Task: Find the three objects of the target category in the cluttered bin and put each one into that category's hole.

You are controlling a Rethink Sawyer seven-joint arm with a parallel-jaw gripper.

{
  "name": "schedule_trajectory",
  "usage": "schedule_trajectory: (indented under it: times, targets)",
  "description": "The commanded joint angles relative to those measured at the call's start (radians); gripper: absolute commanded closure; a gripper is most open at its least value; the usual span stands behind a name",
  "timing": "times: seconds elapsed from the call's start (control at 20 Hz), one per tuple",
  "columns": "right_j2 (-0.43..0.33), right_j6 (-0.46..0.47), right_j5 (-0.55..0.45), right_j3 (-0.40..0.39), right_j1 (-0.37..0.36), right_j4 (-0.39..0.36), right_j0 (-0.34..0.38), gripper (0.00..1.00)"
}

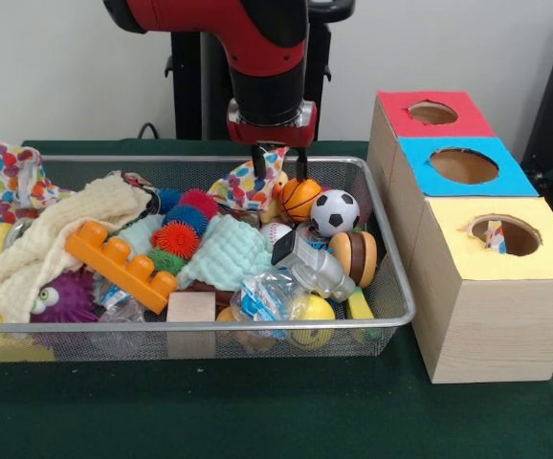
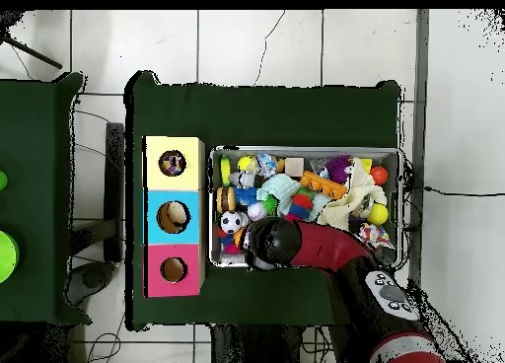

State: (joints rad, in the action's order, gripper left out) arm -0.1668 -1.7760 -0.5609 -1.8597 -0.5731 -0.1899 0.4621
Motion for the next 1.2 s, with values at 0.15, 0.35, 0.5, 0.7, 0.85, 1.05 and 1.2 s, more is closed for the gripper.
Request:
schedule_trajectory:
  times: [0.15, 0.35, 0.5, 0.7, 0.85, 1.05, 1.2]
  targets:
    - [-0.016, -0.021, 0.101, 0.074, 0.118, -0.096, -0.017, 0.00]
    - [-0.022, -0.007, 0.072, 0.078, 0.119, -0.107, -0.005, 0.00]
    - [-0.033, -0.013, 0.056, 0.079, 0.118, -0.095, 0.007, 1.00]
    - [-0.042, 0.002, 0.046, 0.076, 0.118, -0.095, 0.020, 1.00]
    - [-0.051, 0.006, 0.031, 0.083, 0.117, -0.087, 0.019, 1.00]
    - [-0.058, 0.021, 0.009, 0.077, 0.105, -0.083, 0.032, 1.00]
    - [-0.062, 0.023, -0.001, 0.083, 0.103, -0.077, 0.035, 1.00]
